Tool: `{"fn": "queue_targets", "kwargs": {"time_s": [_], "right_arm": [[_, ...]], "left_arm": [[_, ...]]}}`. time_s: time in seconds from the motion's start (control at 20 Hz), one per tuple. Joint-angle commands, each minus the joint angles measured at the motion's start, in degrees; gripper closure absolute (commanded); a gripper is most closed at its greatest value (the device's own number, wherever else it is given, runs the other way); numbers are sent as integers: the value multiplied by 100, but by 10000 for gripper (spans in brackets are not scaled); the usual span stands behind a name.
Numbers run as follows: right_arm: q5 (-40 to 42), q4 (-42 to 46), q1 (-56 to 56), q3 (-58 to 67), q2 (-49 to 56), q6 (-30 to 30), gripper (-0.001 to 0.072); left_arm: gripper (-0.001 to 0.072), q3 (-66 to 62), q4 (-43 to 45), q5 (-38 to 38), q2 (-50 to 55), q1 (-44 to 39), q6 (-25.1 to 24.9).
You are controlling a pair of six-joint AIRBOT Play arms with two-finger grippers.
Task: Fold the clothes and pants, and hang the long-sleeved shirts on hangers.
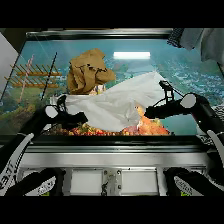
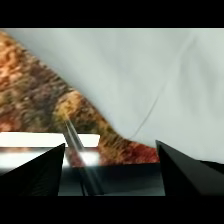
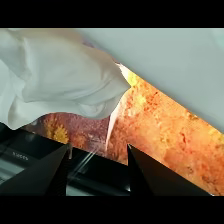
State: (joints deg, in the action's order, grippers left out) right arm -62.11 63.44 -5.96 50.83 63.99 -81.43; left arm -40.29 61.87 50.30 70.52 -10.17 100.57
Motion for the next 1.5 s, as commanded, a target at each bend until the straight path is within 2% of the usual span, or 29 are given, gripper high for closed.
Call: {"fn": "queue_targets", "kwargs": {"time_s": [0.0, 0.25, 0.3, 0.35, 0.4, 0.55, 0.7, 0.9, 0.95, 1.0, 1.05, 1.2, 1.35, 1.4, 1.45], "right_arm": [[55, -219, 2, -48, -15, -2, 325], [33, -197, 2, -48, -15, 4, 325], [33, -197, 2, -48, -15, 57, 325], [33, -197, 2, -48, -15, 133, 326], [31, -197, 2, -48, -15, 184, 327], [-31, 168, -142, -48, -15, 369, 340], [20, 1130, -811, -52, -9, 365, 341], [623, 1443, -1895, -63, 280, 363, 334], [734, 1432, -2103, -63, 452, 358, 263], [796, 1386, -2267, -63, 634, 350, 73], [815, 1320, -2433, -63, 824, 345, 2], [898, 1250, -2894, -63, 1307, 341, 4], [1423, 1403, -3073, -63, 1611, -313, 12], [1582, 1534, -3067, -61, 1661, -579, 82], [1720, 1685, -3064, -61, 1683, -800, 181]], "left_arm": [[108, -382, -343, -247, 752, -664, 22], [114, -909, -293, -35, 1351, -1008, 22], [357, -916, -289, -55, 1353, -1003, 26], [636, -918, -289, -83, 1346, -953, 17], [690, -925, -291, -57, 1344, -866, 17], [690, -927, -173, 68, 960, -413, -9], [690, -929, 170, 164, 269, 44, -9], [690, -929, 157, 326, -323, 452, -26], [690, -929, 160, 332, -391, 457, -28], [690, -929, 160, 326, -433, 457, -28], [690, -929, 160, 323, -459, 457, -28], [690, -929, 162, 323, -457, 457, -28], [690, -929, 160, 326, -457, 457, -28], [690, -929, 160, 328, -457, 457, -28], [690, -929, 160, 328, -457, 457, -28]]}}
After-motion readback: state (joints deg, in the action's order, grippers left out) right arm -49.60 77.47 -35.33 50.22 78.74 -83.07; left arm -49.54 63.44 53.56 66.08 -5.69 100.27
